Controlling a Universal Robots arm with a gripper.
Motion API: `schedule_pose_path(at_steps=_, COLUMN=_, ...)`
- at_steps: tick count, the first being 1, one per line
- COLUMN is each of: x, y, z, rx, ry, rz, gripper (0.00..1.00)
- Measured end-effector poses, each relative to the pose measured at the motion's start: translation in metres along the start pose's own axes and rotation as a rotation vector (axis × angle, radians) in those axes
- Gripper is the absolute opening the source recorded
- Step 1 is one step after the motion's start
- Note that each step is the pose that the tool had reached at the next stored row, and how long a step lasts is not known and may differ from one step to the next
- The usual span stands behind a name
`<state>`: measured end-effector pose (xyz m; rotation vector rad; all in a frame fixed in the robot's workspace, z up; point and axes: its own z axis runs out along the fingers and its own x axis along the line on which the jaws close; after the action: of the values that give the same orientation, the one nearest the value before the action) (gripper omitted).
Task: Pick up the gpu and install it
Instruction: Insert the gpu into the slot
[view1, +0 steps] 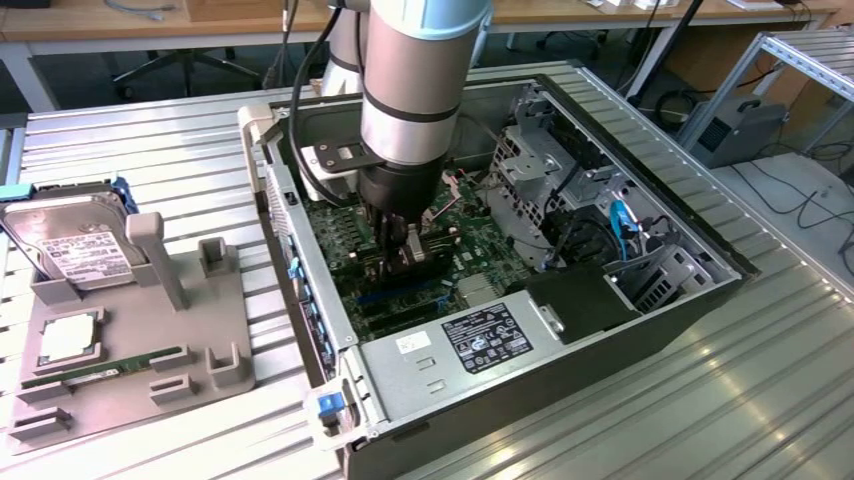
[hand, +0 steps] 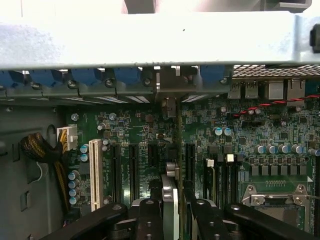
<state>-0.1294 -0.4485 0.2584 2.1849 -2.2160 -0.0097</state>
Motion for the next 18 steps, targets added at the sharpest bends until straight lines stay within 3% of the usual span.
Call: schedule_pose_path(at_steps=18, x=0.0, y=0.0, z=0.002, rx=0.0, ry=0.0001, rz=0.0, gripper=0.27)
